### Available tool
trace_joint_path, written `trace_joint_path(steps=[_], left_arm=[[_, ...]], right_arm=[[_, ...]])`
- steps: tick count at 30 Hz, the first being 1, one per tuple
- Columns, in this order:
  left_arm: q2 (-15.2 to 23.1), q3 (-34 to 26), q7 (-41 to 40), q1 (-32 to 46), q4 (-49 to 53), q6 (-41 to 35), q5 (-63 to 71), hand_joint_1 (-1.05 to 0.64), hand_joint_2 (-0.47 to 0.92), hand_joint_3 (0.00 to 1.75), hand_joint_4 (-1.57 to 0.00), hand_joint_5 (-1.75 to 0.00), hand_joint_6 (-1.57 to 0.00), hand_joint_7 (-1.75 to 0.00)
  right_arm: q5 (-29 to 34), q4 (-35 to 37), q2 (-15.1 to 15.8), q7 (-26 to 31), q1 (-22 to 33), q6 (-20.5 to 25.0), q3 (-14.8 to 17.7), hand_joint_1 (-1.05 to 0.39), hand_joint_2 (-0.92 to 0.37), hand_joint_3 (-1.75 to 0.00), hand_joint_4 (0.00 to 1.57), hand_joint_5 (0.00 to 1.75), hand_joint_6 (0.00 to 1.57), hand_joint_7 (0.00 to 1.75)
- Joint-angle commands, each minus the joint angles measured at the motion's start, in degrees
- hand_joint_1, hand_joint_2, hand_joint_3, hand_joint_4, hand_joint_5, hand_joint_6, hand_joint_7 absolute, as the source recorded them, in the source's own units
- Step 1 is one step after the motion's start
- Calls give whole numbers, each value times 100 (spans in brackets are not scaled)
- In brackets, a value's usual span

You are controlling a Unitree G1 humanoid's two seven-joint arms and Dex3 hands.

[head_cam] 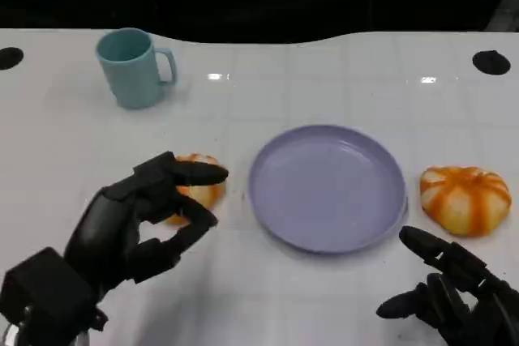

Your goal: Grasp the bread from the table and place it into the plate.

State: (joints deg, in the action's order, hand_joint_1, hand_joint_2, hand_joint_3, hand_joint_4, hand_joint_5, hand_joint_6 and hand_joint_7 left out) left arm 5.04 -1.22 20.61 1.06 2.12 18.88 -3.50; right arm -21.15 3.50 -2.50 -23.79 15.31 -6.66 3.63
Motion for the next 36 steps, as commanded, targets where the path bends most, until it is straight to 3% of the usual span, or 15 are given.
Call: trace_joint_path(steps=[1, 2, 3, 5, 7, 18, 25, 31, 36], left_arm=[[92, 5, -96, -16, 102, 124, 24, -49, 92, 22, -46, -108, -51, -49], [581, 91, -409, -376, -81, 70, 1202, -49, 92, 22, -46, -108, -51, -48], [941, 154, -651, -645, -218, 28, 2103, -48, 84, 11, -20, -88, -41, -30], [1699, 501, -562, -1189, -566, -469, 3922, -52, 81, 3, -6, -59, -30, -12], [1907, 713, -353, -1398, -690, -788, 4594, -55, 81, 1, -1, -35, -22, -4], [1994, 1363, -229, -1851, -673, -1619, 5416, -50, 76, 0, 0, -27, -21, -1], [1863, 1961, 20, -2444, 194, -2019, 5652, -47, 76, 1, 0, -20, -16, 0], [1504, 2365, 24, -2990, 1416, -2294, 5530, -44, 78, 1, -3, -18, -16, 0], [1531, 2486, -38, -3088, 1559, -2344, 5431, -45, 79, 1, -4, -15, -16, 0]], right_arm=[[5, -14, 68, -32, -12, -86, 31, -75, -92, -31, 74, 104, 102, 23], [-8, -4, 71, -48, -25, -87, 37, -75, -92, -31, 74, 104, 102, 23], [-18, 4, 73, -60, -35, -88, 42, -75, -92, -31, 74, 104, 102, 23], [13, 7, 73, -46, -45, -109, 40, -75, -92, -31, 75, 104, 101, 23], [41, 22, 73, -58, -50, -162, 33, -75, -92, -32, 75, 104, 101, 22], [38, 33, 57, -64, -39, -220, 25, -74, -92, -34, 74, 106, 100, 23], [53, -76, 82, -33, 17, -152, -4, -74, -92, -34, 74, 107, 100, 23], [102, -97, 91, -19, 39, -191, -7, -75, -92, -34, 73, 109, 99, 23], [106, -93, 90, -26, 37, -198, -5, -74, -92, -35, 72, 110, 99, 24]])
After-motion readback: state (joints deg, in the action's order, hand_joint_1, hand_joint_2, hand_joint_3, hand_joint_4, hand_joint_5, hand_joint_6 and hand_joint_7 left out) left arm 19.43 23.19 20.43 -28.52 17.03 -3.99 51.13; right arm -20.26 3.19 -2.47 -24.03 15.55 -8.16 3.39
